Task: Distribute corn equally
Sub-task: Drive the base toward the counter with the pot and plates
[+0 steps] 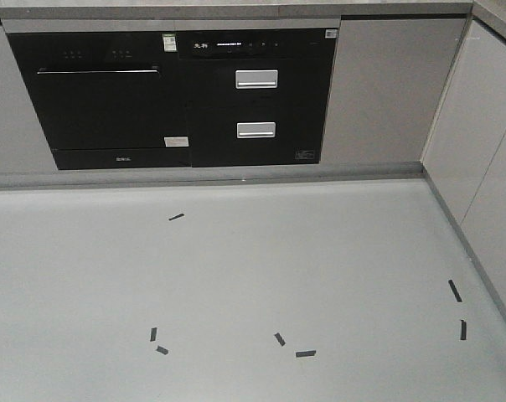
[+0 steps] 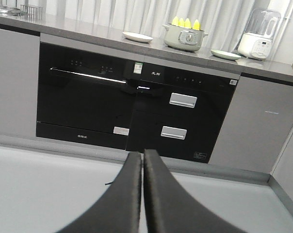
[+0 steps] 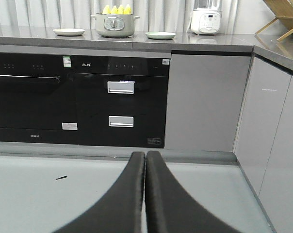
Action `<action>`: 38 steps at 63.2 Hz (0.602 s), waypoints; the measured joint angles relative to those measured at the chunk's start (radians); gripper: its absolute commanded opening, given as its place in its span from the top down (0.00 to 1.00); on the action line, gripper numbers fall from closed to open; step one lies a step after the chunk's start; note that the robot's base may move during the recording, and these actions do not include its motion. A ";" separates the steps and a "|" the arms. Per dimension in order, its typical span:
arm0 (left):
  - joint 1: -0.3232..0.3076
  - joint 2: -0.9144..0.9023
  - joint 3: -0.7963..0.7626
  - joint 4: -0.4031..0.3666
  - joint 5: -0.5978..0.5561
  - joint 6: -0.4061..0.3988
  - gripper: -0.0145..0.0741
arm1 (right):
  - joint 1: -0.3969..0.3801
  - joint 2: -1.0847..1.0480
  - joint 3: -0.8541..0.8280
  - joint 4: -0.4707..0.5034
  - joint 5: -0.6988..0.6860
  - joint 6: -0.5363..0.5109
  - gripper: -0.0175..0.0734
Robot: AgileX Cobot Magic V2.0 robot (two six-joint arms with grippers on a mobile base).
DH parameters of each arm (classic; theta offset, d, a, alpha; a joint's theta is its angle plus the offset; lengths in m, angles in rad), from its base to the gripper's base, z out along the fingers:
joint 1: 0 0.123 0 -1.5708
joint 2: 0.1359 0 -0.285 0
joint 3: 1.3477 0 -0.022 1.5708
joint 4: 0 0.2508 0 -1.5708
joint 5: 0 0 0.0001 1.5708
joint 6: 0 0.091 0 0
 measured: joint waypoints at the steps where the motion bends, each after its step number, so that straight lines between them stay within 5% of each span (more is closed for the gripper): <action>1: 0.000 0.000 0.000 0.000 0.000 0.000 0.84 | 0.000 0.000 0.000 0.000 0.000 0.000 0.81; 38: 0.000 0.000 0.000 0.000 0.000 0.000 0.84 | 0.000 0.000 0.000 0.000 0.000 0.000 0.81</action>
